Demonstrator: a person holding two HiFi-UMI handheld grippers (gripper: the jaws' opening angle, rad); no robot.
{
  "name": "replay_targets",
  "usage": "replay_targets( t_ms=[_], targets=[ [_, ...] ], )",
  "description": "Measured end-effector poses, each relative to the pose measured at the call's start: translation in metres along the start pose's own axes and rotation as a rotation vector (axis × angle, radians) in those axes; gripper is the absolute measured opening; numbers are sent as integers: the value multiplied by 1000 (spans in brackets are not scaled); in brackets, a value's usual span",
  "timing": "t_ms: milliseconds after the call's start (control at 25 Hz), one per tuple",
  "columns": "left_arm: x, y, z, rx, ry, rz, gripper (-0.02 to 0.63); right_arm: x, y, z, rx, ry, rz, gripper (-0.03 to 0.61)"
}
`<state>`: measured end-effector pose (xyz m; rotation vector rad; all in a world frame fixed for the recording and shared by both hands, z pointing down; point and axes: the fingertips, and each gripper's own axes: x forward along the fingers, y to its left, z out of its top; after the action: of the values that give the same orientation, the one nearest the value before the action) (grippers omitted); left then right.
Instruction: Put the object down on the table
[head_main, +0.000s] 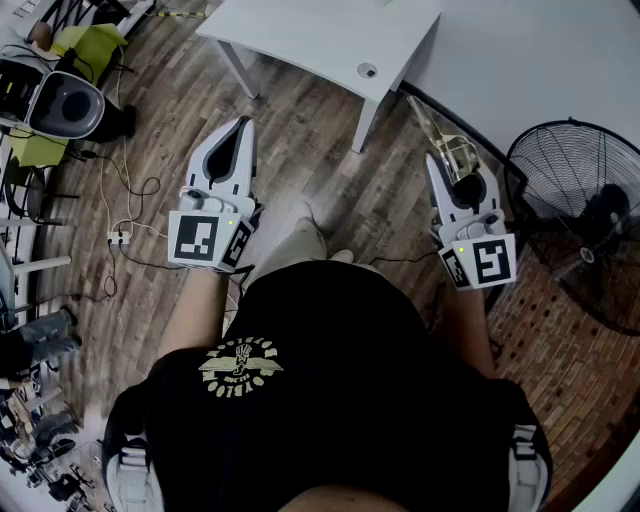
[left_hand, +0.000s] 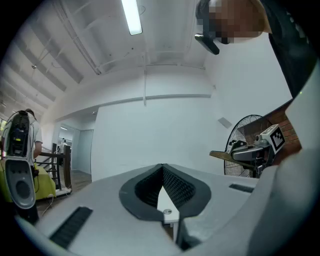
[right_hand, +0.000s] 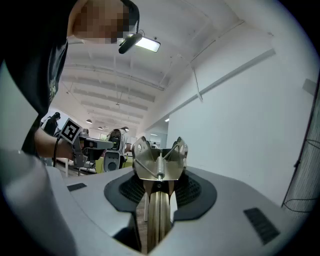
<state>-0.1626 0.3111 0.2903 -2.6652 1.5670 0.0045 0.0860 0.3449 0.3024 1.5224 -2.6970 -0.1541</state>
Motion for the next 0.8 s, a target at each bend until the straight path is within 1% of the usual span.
replay_targets(
  t_ms=[160, 280, 480, 800],
  targets=[
    [6, -4, -15, 7, 17, -6, 8, 2, -9, -11, 9, -2, -6, 143],
    [19, -2, -22, -7, 22, -13, 8, 8, -17, -17, 22, 5, -15, 143],
    [62, 0, -32, -32, 34, -61, 8, 29, -41, -21, 37, 31, -53, 143],
    [128, 0, -36, -35, 27, -125, 8, 61, -82, -26, 51, 42, -90, 143]
  ],
)
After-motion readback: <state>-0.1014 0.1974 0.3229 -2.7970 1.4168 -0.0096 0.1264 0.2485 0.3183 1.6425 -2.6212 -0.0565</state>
